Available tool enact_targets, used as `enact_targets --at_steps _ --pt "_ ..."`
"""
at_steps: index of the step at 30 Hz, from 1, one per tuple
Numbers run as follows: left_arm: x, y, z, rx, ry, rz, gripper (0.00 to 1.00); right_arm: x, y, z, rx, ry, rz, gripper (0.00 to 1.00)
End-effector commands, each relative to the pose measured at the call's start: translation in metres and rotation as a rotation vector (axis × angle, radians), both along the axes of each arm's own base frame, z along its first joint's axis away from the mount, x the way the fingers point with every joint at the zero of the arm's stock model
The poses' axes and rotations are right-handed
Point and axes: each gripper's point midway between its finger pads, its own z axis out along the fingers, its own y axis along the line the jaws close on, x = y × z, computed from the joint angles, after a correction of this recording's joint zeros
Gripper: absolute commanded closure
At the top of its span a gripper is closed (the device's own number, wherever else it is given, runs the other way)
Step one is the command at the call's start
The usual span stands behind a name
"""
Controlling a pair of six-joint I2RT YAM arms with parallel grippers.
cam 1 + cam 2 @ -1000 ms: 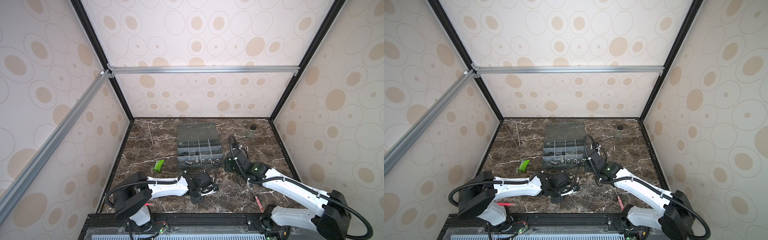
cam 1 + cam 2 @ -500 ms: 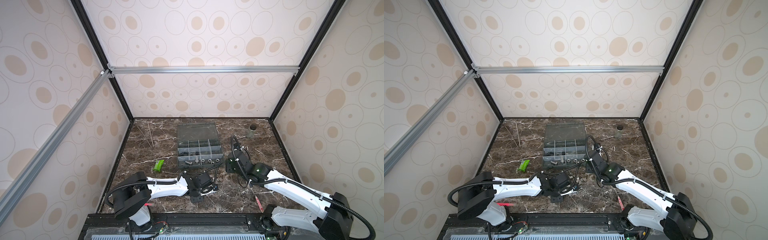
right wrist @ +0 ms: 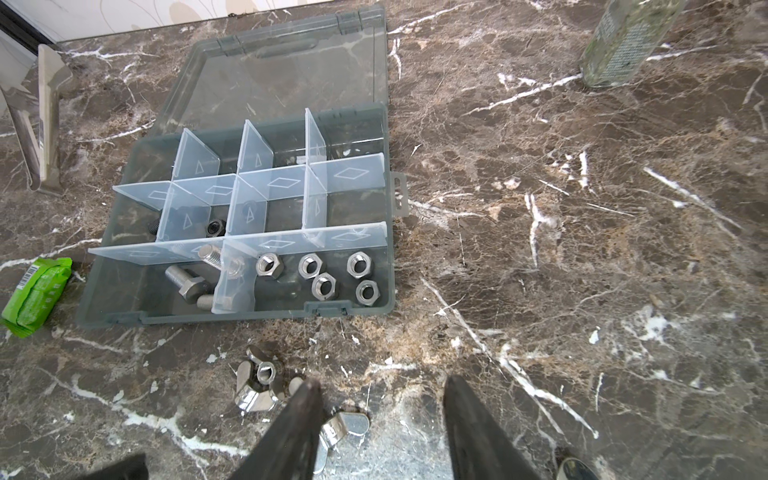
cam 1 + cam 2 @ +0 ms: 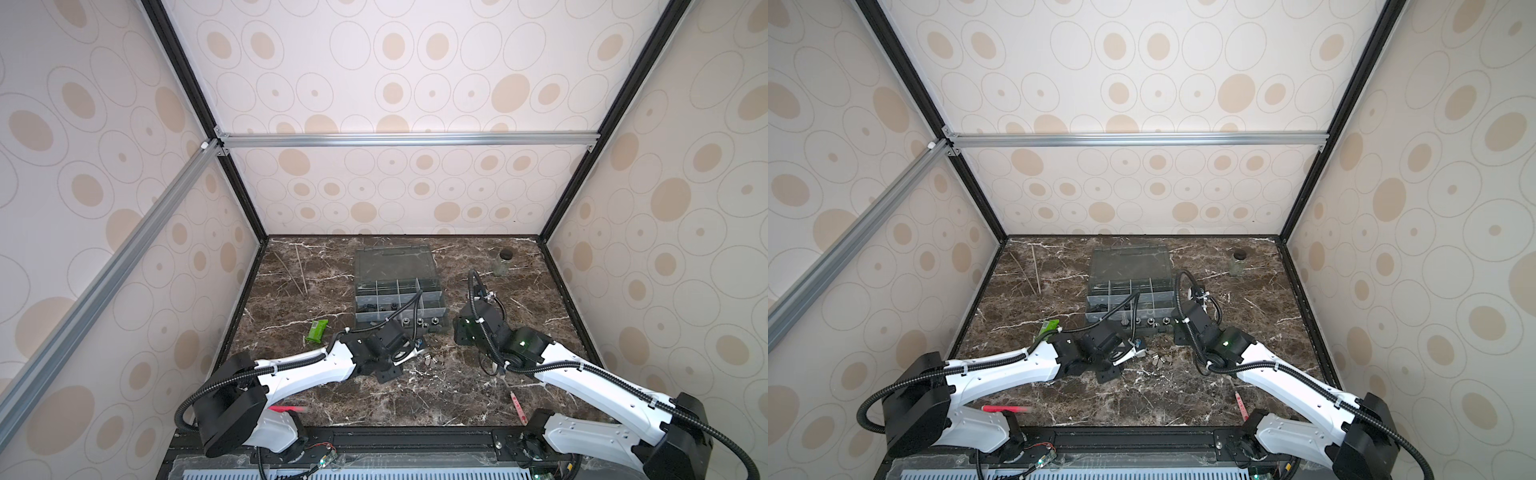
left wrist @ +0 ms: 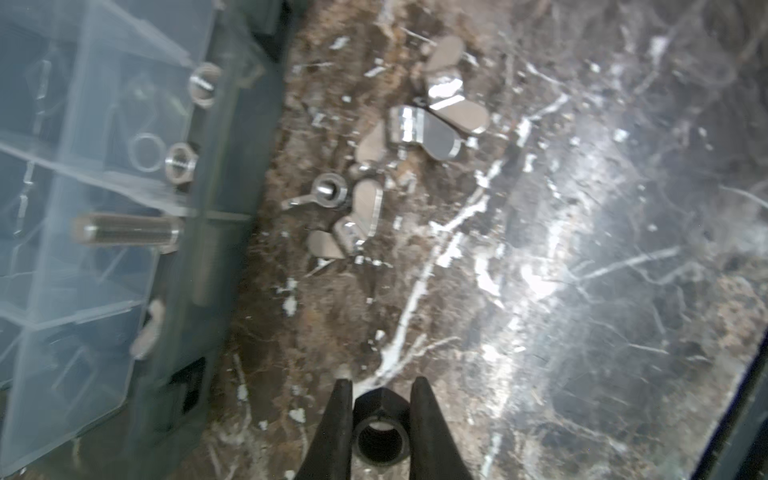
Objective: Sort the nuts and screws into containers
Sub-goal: 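Close the left gripper on the black nut while the right gripper hovers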
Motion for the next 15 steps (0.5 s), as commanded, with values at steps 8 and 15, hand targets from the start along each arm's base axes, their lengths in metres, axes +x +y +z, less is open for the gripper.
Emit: enact_targets --at_steps 8,15 --pt "0.133 -0.015 0.075 -0.166 -0.206 0.152 0.88 -0.007 -0.014 0.001 -0.018 0.003 -0.032 0.49" --pt "0.184 -0.008 0.056 -0.197 -0.141 0.252 0.88 -0.012 -0.022 0.002 -0.014 -0.005 -0.046 0.49"
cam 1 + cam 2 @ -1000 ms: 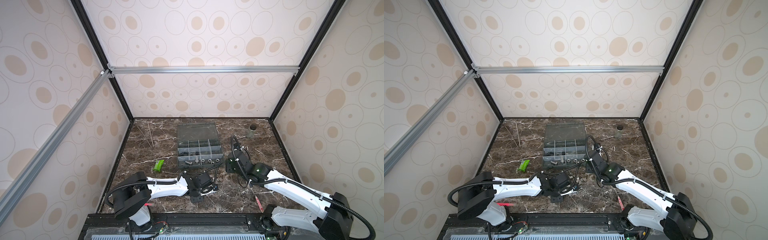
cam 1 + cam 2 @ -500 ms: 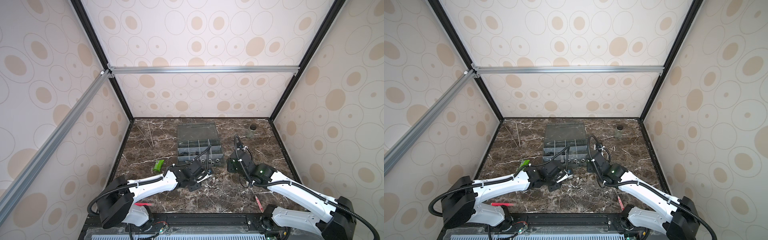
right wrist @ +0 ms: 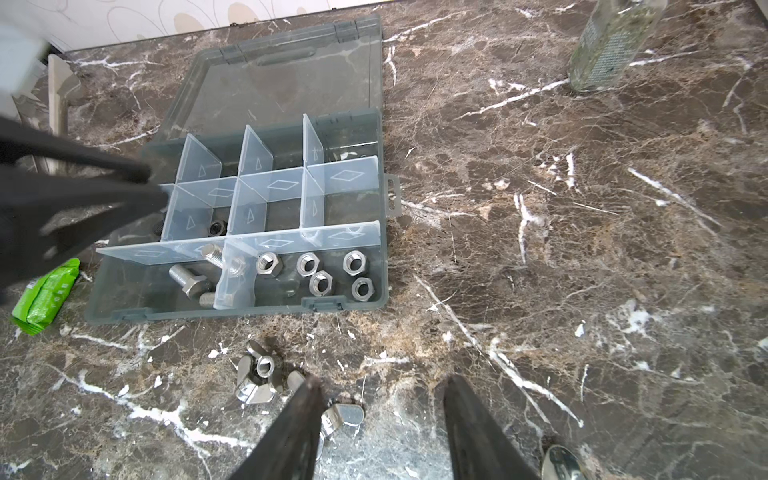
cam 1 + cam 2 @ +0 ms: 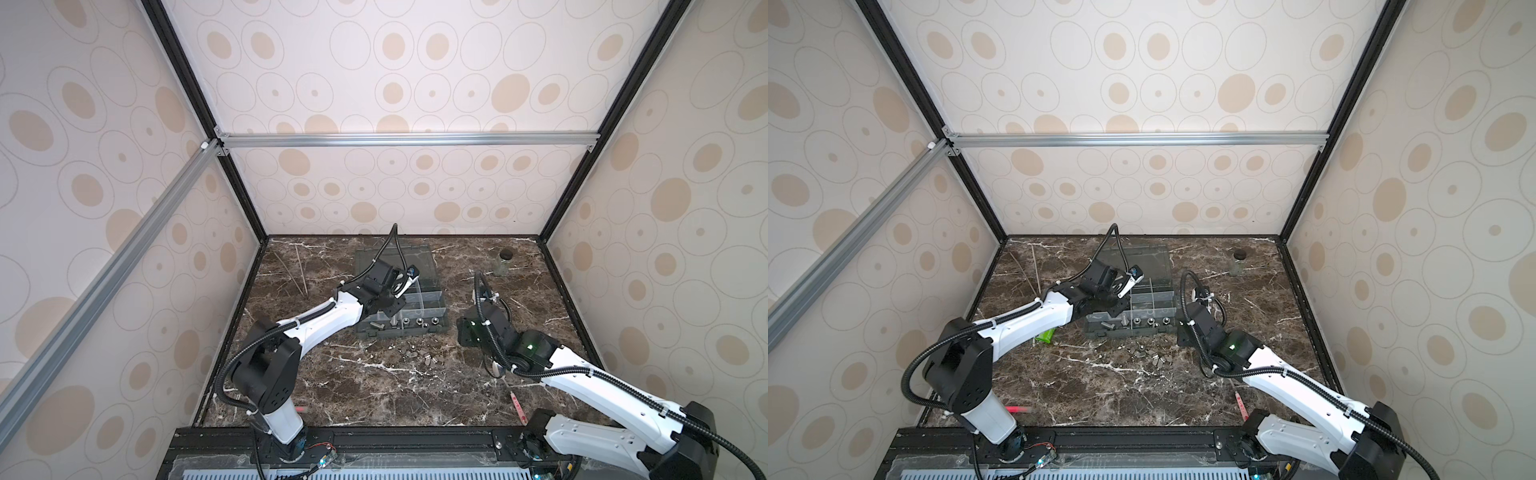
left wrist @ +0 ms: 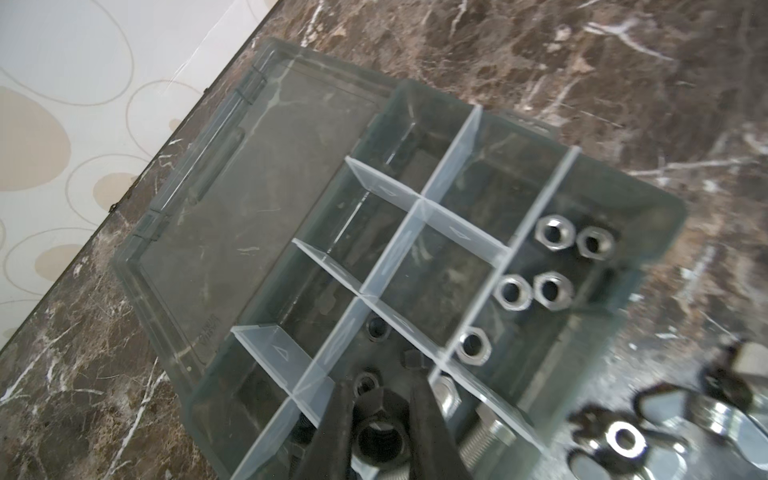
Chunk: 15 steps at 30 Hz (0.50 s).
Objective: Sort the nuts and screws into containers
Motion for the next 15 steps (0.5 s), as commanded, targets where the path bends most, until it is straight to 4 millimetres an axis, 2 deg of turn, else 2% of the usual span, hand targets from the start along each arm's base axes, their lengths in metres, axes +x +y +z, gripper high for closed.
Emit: enact_targets --at_steps 1,4,7,9,15 --pt "0.016 -0.002 0.003 -0.035 0.004 0.01 0.88 -0.004 -0.013 -0.004 -0.021 0.004 -0.04 0.49" --pt "0.02 0.001 -0.004 -0.055 0.012 0.051 0.79 -0.005 -0.016 -0.005 -0.022 -0.001 -0.049 0.49" --pt "0.02 0.002 -0.004 -0.094 0.02 0.078 0.64 -0.005 -0.016 -0.005 -0.019 0.001 -0.05 0.49" --pt "0.021 0.005 0.007 -0.131 0.001 0.101 0.56 -0.005 -0.016 -0.004 -0.022 -0.001 -0.051 0.49" --pt "0.017 0.025 0.06 -0.297 -0.096 0.182 0.47 -0.005 -0.02 0.0 -0.033 -0.015 -0.059 0.49"
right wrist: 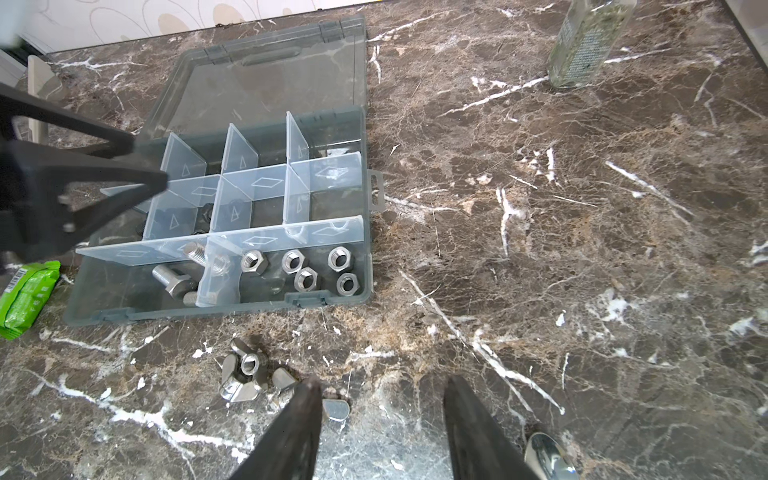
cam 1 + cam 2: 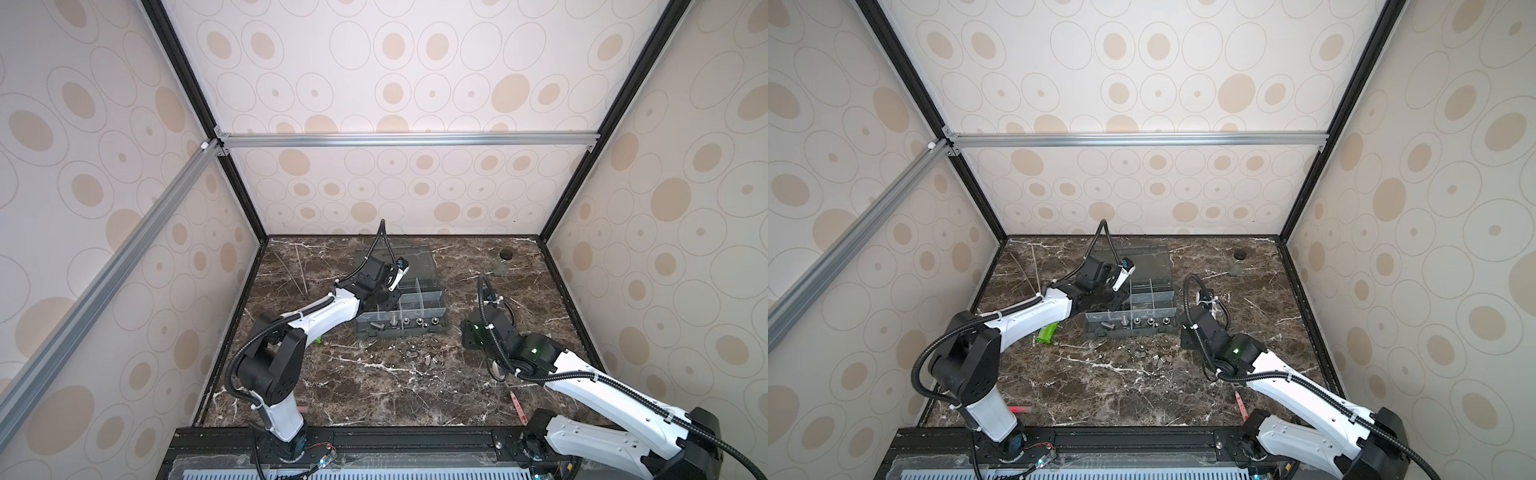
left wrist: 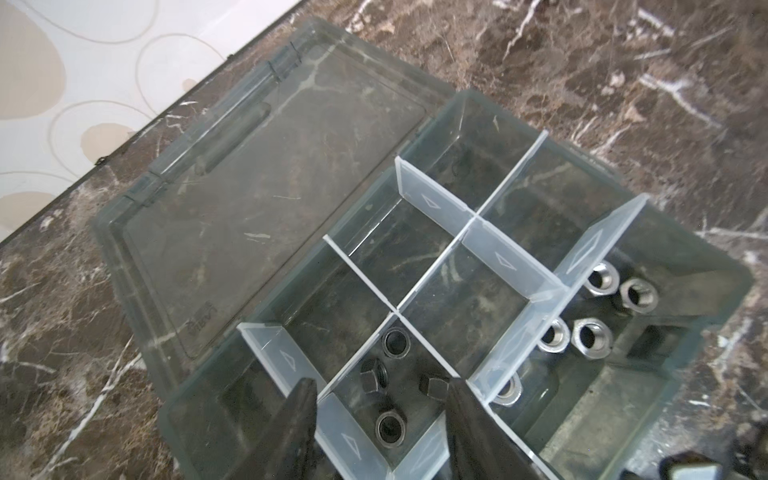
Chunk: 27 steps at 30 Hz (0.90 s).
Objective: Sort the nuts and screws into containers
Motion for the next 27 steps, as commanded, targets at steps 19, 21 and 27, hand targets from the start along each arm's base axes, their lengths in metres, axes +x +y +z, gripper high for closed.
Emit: enact_targets --at_steps 19,21,27 --pt "-0.071 0.127 0.119 -0.322 -0.42 0.372 0.24 -0.001 -0.003 -0.015 -0.019 0.036 -0.017 0.49" --pt "-0.075 0.134 0.118 -0.329 -0.437 0.393 0.22 -0.001 0.0 -0.019 -0.016 0.046 -0.012 0.49" --pt "-0.081 0.145 0.104 -0.316 -0.437 0.42 0.18 0.0 0.008 -0.03 -0.007 0.085 0.006 0.49"
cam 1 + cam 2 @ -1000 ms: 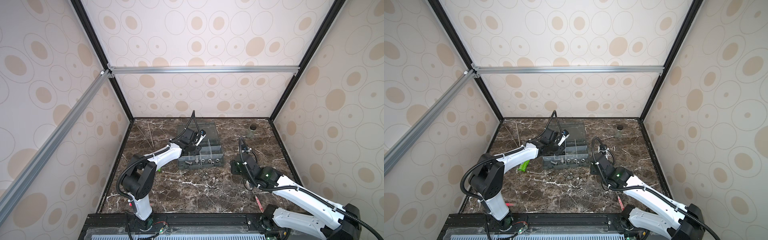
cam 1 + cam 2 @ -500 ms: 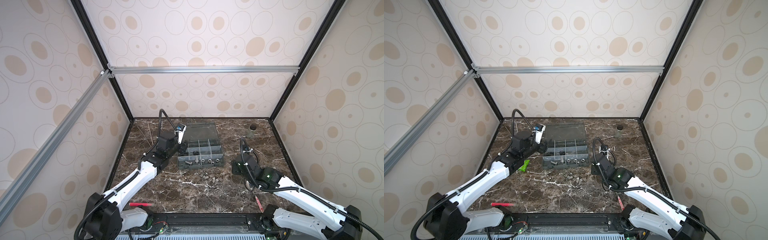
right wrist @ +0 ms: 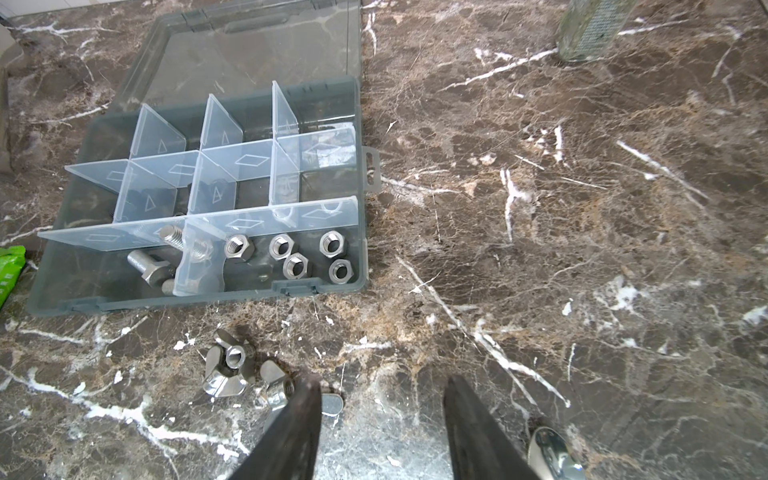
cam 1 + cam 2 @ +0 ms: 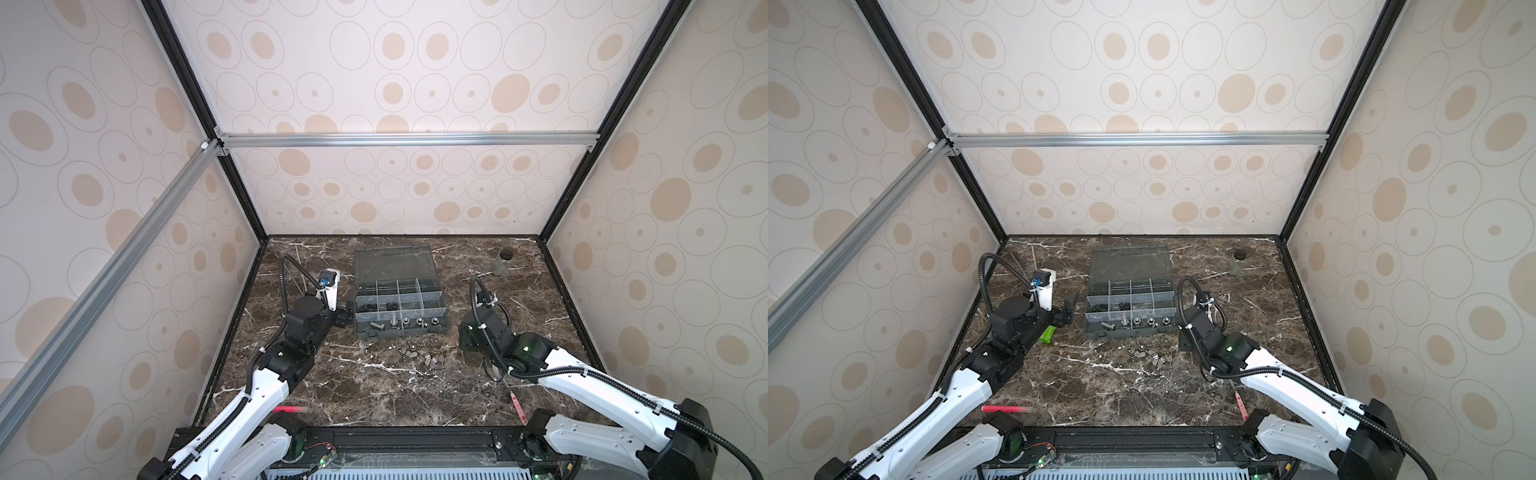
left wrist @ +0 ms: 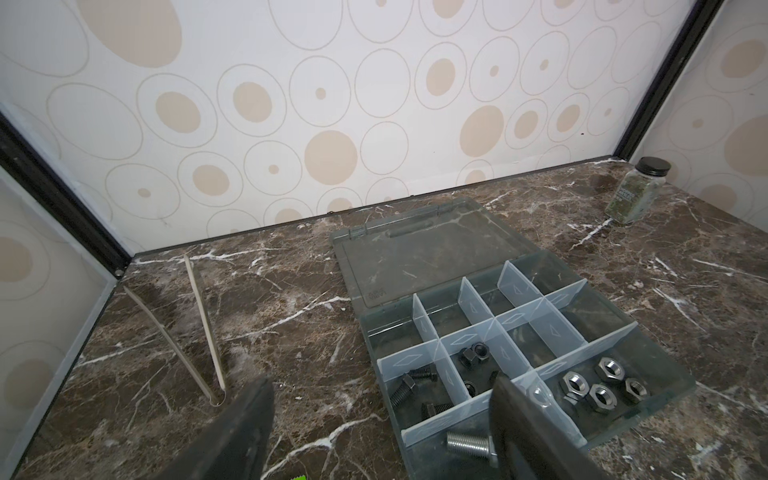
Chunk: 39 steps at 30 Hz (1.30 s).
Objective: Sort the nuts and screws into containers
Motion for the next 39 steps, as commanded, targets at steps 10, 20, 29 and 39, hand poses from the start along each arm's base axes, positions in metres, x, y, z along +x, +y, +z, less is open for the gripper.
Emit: enact_targets --at_steps 10,20,29,39 --pt "0.001 0.015 -0.006 -0.022 -0.035 0.054 0.17 0.003 0.023 -0.03 0.023 0.109 0.038 0.5" --pt "0.001 0.016 -0.005 -0.038 -0.033 0.051 0.16 0.008 0.055 -0.056 0.059 0.199 0.103 0.53" --pt "0.002 0.015 -0.007 -0.049 -0.025 0.038 0.15 0.01 0.09 -0.075 0.059 0.27 0.187 0.56" --pt "0.007 0.014 -0.009 -0.096 -0.004 0.016 0.15 0.004 0.121 -0.096 0.068 0.343 0.269 0.64"
